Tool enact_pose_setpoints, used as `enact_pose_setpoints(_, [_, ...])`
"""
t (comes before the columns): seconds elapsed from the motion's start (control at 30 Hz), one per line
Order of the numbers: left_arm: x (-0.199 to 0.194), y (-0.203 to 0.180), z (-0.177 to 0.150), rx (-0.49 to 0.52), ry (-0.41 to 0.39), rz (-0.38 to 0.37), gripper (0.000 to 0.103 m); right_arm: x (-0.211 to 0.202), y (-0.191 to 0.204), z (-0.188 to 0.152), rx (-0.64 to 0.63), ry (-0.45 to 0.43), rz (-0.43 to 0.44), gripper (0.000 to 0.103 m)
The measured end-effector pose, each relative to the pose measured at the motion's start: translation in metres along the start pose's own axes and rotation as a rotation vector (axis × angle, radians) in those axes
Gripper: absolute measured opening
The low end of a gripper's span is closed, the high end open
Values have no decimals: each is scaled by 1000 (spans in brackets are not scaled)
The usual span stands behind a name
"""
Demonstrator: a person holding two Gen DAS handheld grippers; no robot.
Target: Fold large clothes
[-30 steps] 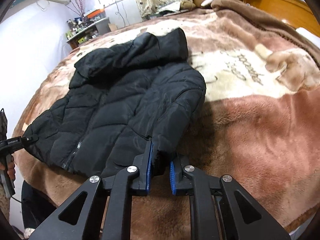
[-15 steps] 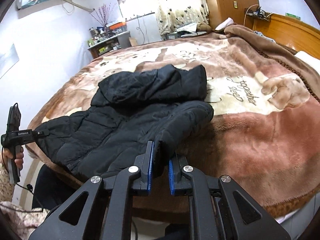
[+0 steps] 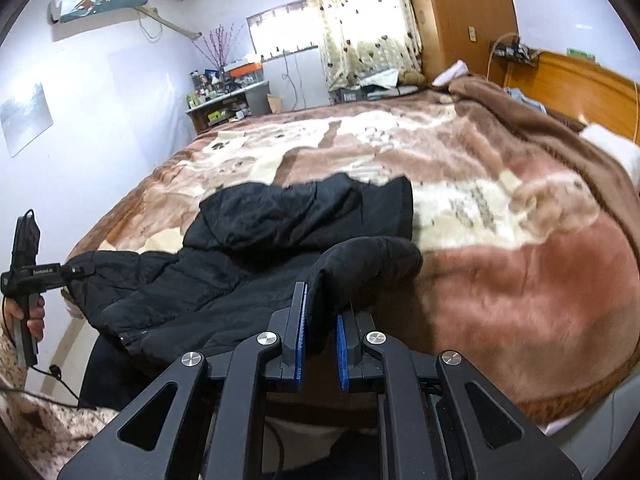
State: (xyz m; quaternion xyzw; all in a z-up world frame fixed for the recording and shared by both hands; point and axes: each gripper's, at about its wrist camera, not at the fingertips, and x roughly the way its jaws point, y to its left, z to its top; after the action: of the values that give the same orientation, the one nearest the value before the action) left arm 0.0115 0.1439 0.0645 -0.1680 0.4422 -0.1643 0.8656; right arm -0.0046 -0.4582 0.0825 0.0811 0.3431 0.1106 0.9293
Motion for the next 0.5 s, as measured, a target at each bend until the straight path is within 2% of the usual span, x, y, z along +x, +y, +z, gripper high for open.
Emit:
enact_pose_setpoints(0.17, [16, -11, 41, 20, -17, -8, 22, 21, 2, 35, -10, -18, -9, 12])
enact_pose_setpoints(0.27, [28, -11, 69, -20, -23, -20, 22, 34, -1, 56, -6, -10, -15, 12])
enact_pose_setpoints(0.37, [42, -13, 94, -8, -29, 21, 22, 46, -4, 75, -6, -2, -33, 12])
enact_pose_setpoints(0.5, [64, -10, 124, -32, -26, 34, 22, 68, -9, 103, -6, 15, -57, 12])
